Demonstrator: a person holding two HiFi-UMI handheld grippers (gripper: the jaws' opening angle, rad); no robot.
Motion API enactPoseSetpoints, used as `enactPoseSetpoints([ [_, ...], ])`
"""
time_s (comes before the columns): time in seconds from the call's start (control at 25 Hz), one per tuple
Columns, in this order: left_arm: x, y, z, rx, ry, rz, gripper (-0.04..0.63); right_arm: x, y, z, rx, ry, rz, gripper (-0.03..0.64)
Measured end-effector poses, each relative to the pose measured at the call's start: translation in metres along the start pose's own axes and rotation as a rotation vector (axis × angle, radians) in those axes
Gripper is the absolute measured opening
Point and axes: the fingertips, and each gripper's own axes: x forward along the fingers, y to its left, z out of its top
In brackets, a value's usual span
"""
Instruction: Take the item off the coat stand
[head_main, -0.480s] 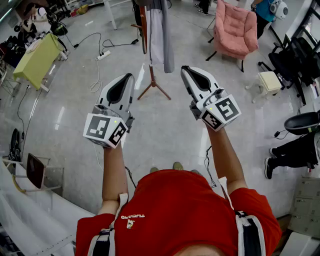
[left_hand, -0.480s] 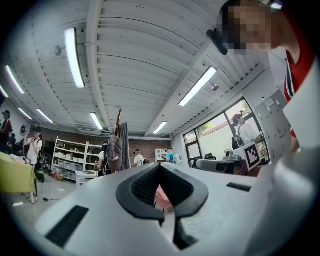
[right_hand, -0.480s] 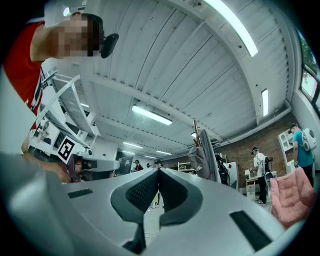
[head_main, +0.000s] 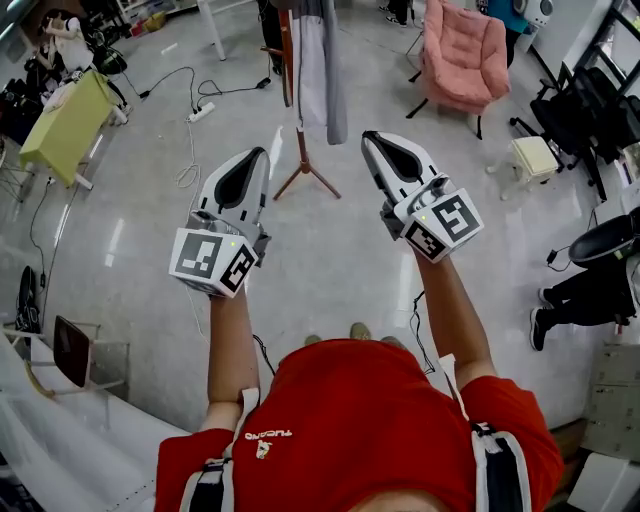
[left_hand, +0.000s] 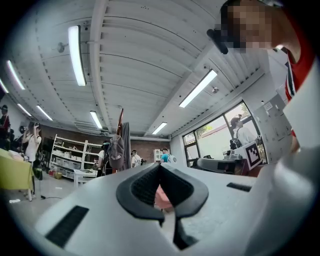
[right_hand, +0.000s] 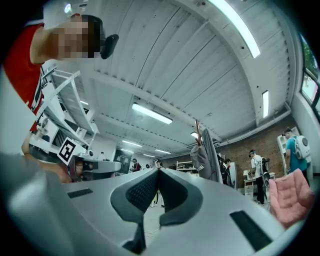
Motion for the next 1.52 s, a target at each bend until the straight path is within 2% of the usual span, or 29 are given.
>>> enactPoseSetpoints([
  [0.4, 0.000, 0.053, -0.008, -0.041, -0.034, -0.002, 0.011, 0.026, 0.014, -0.022, -0.023, 0.041, -0.044, 0.025],
  [0.64, 0.030, 0.087, -0.012, -0.043, -0.031, 0.011, 0.011, 0.054, -0.015, -0.033, -0.025, 0.029, -0.053, 0.025],
  [0.88, 0.101, 0.117, -0.020, -0.029, -0.023, 0.024, 0.011, 0.087, -0.084, -0.049, -0.006, -0.028, -0.039, 0.025],
  [1.2, 0.228, 0.179, -0.024, -0.016, -0.025, 0.138, 0.015, 0.149, -0.200, -0.071, 0.022, -0.034, 0.054, 0.025],
  [1.52, 0.328, 0.246, -0.008, 0.024, -0.057, 0.246, 0.184, 0.193, -0.271, -0.098, 0.041, -0.002, 0.165, 0.025],
])
